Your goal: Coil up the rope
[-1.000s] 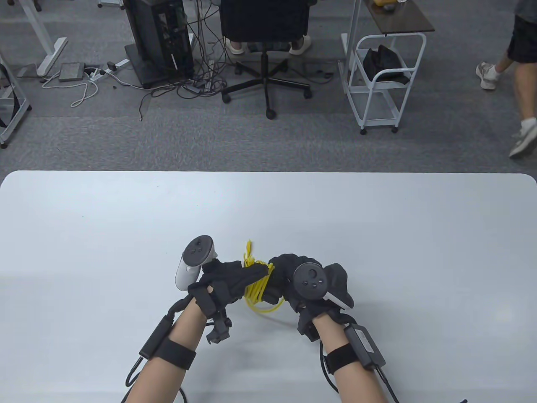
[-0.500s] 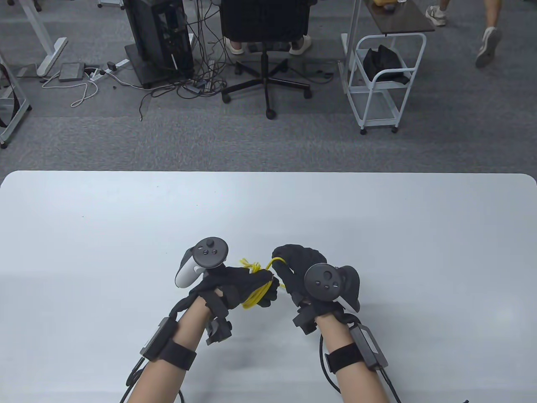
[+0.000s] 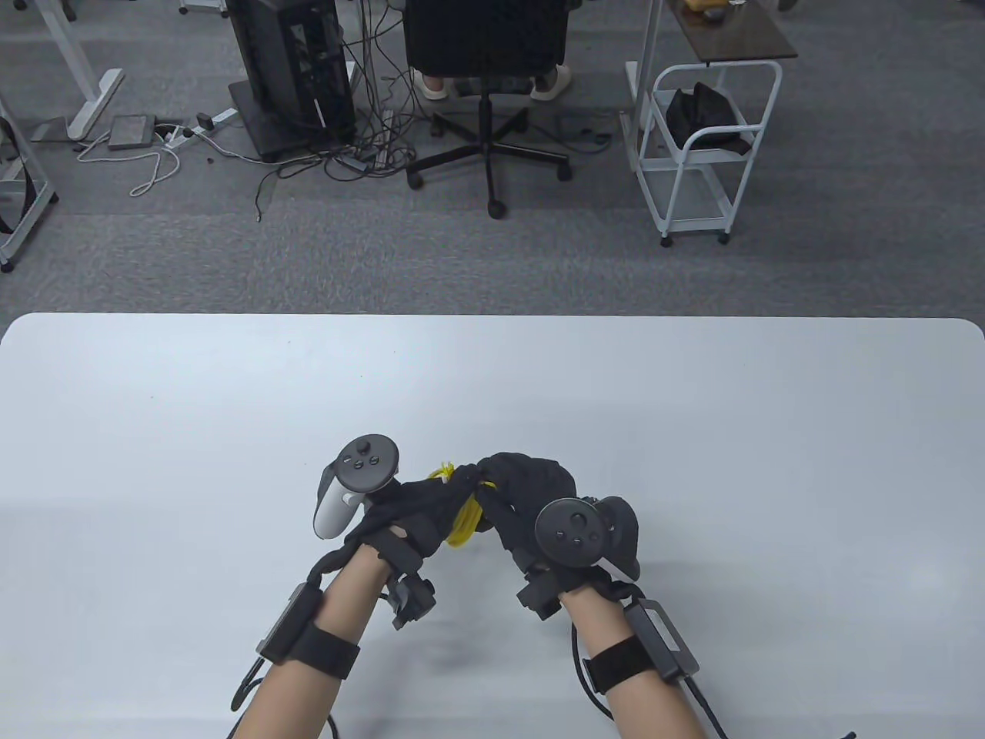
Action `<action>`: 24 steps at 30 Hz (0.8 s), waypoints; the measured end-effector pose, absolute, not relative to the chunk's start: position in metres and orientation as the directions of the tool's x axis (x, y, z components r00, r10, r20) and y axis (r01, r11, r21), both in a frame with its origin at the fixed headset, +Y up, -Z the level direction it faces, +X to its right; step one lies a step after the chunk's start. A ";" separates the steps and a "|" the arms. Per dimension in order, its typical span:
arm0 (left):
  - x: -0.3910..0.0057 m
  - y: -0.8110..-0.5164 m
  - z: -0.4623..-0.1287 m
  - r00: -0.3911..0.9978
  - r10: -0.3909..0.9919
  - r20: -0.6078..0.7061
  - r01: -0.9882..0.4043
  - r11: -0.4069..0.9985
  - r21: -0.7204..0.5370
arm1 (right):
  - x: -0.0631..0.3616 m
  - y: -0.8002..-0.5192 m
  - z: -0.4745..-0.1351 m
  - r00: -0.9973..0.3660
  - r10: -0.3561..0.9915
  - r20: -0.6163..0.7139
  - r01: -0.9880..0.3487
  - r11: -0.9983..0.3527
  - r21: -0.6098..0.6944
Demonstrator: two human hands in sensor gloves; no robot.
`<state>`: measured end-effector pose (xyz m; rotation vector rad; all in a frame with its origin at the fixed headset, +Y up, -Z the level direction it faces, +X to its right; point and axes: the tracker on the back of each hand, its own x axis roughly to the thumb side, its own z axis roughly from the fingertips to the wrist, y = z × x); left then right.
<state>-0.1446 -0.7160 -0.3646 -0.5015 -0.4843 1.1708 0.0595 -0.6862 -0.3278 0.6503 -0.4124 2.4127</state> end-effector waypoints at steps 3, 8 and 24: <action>-0.145 -0.716 -0.365 0.325 0.940 0.101 -0.748 0.321 -0.582 | 0.060 -0.686 -0.327 -0.700 0.468 0.540 -0.623 -0.770 -0.141; -0.150 -0.715 -0.366 0.308 0.947 0.094 -0.792 0.310 -0.526 | 0.057 -0.685 -0.326 -0.690 0.454 0.564 -0.622 -0.770 -0.141; -0.163 -0.711 -0.368 0.204 0.973 0.112 -0.893 0.231 -0.385 | 0.039 -0.696 -0.322 -0.694 0.371 0.617 -0.509 -0.859 -0.056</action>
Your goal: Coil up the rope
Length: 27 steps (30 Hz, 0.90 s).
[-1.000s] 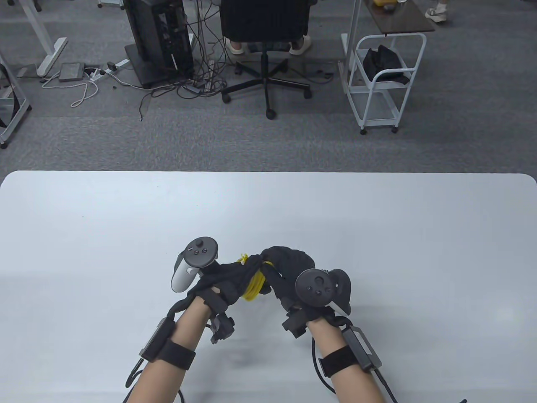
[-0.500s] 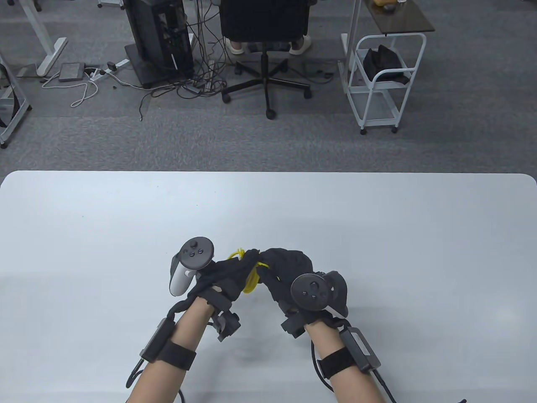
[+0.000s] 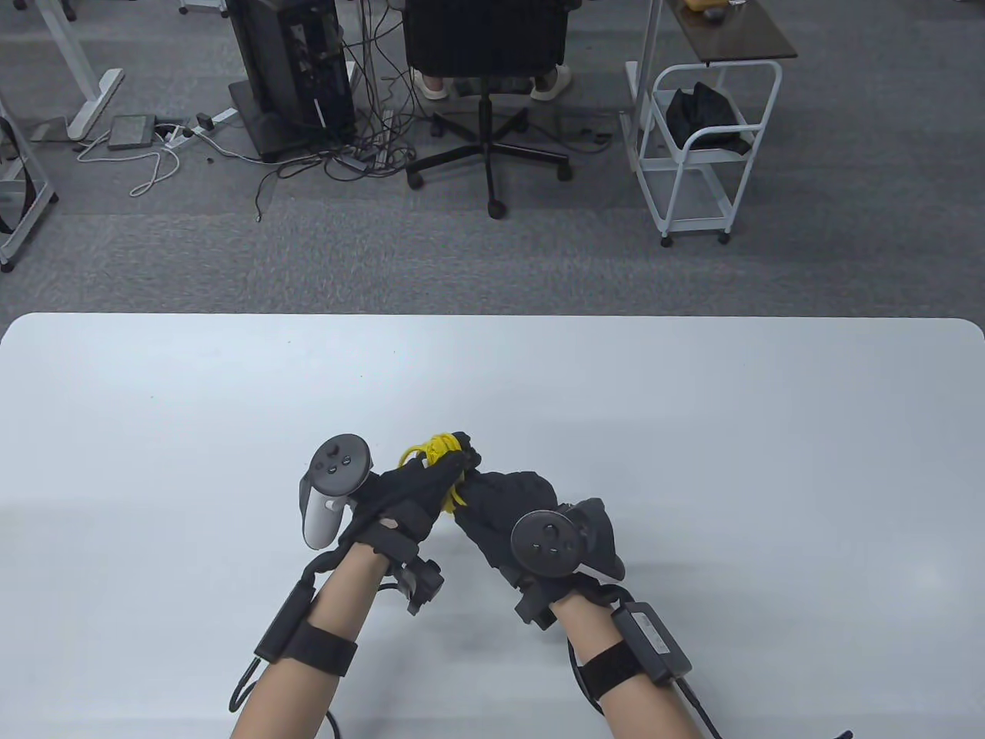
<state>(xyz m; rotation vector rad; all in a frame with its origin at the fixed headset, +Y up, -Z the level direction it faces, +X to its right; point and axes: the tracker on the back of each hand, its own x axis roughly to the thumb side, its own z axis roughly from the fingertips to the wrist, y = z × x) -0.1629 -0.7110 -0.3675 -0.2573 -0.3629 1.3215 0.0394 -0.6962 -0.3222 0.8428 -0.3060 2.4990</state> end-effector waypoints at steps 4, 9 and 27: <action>-0.165 -0.708 -0.367 0.176 0.975 0.135 -0.902 0.215 -0.374 | 0.036 -0.701 -0.323 -0.708 0.328 0.625 -0.446 -0.894 -0.036; -0.164 -0.706 -0.366 0.088 0.984 0.156 -0.914 0.142 -0.379 | 0.031 -0.708 -0.323 -0.717 0.304 0.628 -0.387 -0.922 0.004; -0.139 -0.703 -0.361 -0.174 0.978 0.112 -0.754 -0.059 -0.655 | 0.060 -0.716 -0.340 -0.801 0.325 0.504 -0.377 -0.926 -0.002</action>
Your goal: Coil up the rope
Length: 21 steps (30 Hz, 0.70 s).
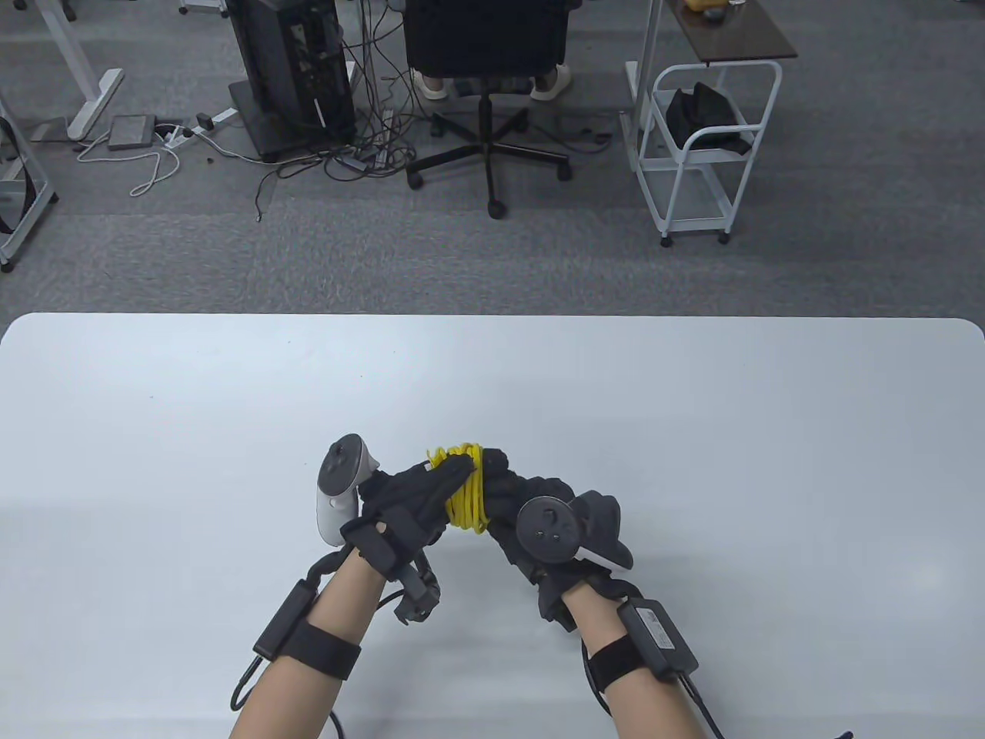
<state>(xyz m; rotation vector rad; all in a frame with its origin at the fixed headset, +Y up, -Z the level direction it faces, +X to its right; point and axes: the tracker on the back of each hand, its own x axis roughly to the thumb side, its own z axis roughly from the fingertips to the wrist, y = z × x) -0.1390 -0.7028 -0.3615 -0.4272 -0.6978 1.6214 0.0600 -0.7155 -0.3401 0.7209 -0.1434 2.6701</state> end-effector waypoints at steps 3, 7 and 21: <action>-0.133 -0.705 -0.361 -0.089 0.991 0.103 -0.706 0.010 -0.708 | 0.069 -0.714 -0.343 -0.823 0.319 0.471 -0.379 -0.925 -0.035; -0.129 -0.708 -0.361 0.033 0.995 0.093 -0.642 0.093 -0.761 | 0.078 -0.711 -0.344 -0.850 0.295 0.436 -0.369 -0.925 -0.094; -0.136 -0.720 -0.365 0.308 0.950 0.059 -0.610 0.245 -0.753 | 0.088 -0.696 -0.340 -0.834 0.377 0.404 -0.488 -0.845 -0.219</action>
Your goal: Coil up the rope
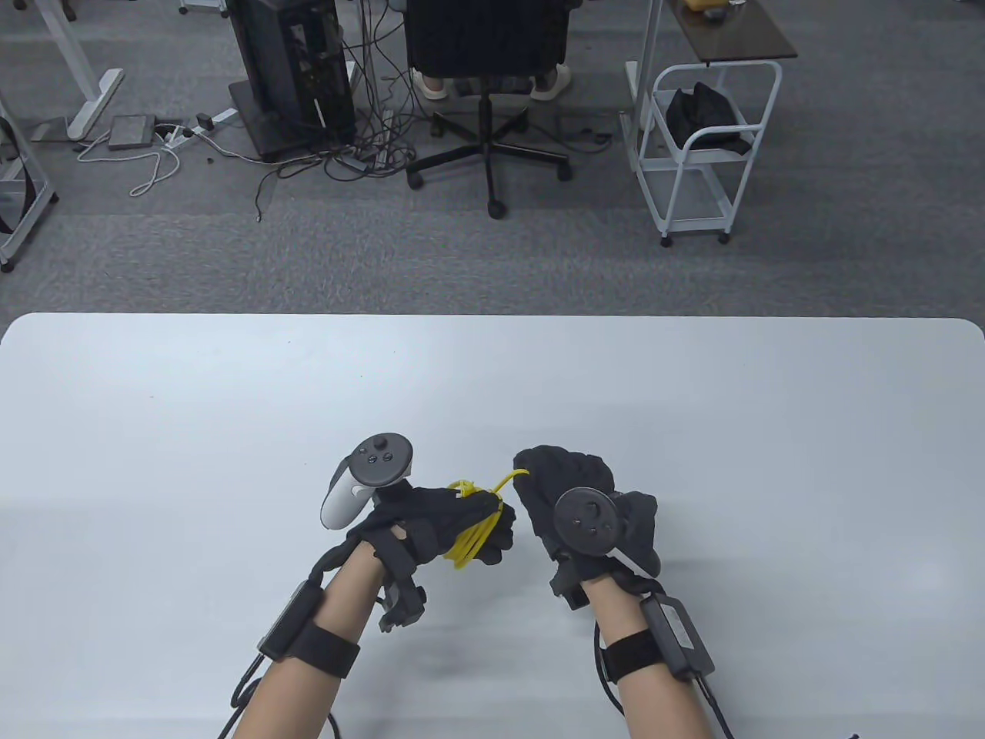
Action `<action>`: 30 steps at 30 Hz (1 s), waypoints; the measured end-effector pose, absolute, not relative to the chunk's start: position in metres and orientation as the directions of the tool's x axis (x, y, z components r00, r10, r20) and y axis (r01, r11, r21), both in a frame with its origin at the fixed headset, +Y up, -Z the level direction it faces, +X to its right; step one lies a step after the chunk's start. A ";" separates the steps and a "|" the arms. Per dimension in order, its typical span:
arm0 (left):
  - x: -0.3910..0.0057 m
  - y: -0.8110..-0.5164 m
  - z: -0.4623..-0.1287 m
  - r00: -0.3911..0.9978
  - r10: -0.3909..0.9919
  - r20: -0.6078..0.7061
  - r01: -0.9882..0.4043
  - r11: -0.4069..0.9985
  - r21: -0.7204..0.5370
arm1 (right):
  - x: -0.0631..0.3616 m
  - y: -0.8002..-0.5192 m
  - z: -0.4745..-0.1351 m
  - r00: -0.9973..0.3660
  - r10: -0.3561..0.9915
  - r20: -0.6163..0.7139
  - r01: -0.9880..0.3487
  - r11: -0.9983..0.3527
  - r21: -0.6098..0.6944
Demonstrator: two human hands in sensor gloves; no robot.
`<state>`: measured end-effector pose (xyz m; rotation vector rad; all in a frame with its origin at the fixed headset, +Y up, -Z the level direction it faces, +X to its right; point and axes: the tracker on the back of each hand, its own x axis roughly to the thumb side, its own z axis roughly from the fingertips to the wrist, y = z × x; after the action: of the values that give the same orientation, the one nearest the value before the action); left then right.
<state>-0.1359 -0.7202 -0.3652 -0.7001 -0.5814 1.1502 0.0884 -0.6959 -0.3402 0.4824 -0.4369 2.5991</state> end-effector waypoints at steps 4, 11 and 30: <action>-0.140 -0.723 -0.367 0.323 0.945 0.044 -0.638 0.251 -0.728 | 0.079 -0.694 -0.337 -0.795 0.421 0.436 -0.541 -0.818 -0.198; -0.148 -0.727 -0.367 0.239 0.971 -0.006 -0.746 0.180 -0.641 | 0.053 -0.691 -0.325 -0.750 0.407 0.521 -0.563 -0.807 -0.180; -0.165 -0.716 -0.368 0.162 0.986 0.022 -0.902 0.158 -0.402 | 0.030 -0.700 -0.317 -0.751 0.252 0.610 -0.414 -0.900 -0.139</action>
<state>-0.1653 -0.7156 -0.3679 -0.3272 -0.3089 1.3814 0.0304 -0.6999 -0.3167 0.8576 -0.3782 2.6175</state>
